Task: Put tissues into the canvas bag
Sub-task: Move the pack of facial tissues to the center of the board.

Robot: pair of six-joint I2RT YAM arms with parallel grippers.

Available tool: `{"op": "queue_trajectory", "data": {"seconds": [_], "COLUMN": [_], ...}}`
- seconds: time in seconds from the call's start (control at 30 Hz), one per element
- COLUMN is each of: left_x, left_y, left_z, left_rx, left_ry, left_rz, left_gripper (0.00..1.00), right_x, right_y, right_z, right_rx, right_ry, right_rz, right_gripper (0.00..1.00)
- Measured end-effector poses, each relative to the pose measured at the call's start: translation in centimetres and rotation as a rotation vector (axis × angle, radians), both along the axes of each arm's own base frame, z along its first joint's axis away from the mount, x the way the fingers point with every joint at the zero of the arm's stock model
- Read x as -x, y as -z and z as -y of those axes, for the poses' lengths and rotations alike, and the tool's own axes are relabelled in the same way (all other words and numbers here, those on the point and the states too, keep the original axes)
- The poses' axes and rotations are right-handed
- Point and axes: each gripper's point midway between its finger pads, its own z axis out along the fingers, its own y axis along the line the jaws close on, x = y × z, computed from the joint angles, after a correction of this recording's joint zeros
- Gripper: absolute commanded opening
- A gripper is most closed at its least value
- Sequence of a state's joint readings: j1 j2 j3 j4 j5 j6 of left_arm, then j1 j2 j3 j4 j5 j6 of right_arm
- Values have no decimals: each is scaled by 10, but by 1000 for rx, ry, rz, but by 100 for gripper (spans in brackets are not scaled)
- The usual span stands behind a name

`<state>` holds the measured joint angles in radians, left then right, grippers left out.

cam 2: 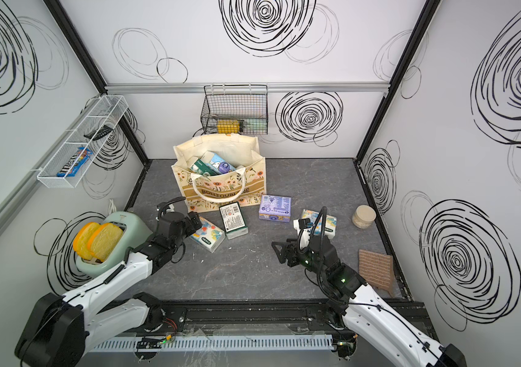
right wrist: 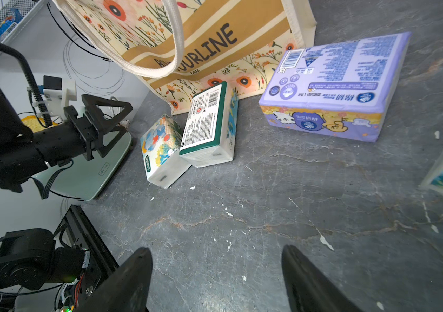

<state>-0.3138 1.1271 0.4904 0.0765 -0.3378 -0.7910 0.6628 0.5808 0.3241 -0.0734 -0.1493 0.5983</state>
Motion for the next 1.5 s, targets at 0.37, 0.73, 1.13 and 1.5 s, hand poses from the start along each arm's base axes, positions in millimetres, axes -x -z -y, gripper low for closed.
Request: {"op": "queue_trajectory", "data": {"seconds": [0.37, 0.73, 1.13, 1.5], "left_x": [-26, -19, 30, 69], "left_y": [29, 35, 36, 36], "left_z": [-1, 36, 107, 186], "left_rx": [78, 75, 119, 187], "left_ry": [17, 136, 336, 477], "left_rz": [-52, -50, -18, -34], "left_gripper": [72, 71, 71, 71], "right_x": [0, 0, 7, 23], "right_y": [1, 0, 31, 62], "right_z": [-1, -1, -2, -7], "right_rx": [-5, -7, 29, 62], "right_ry": [1, 1, -21, -77], "right_rz": [-11, -9, -88, -181], "right_gripper": [79, 78, 78, 79]}}
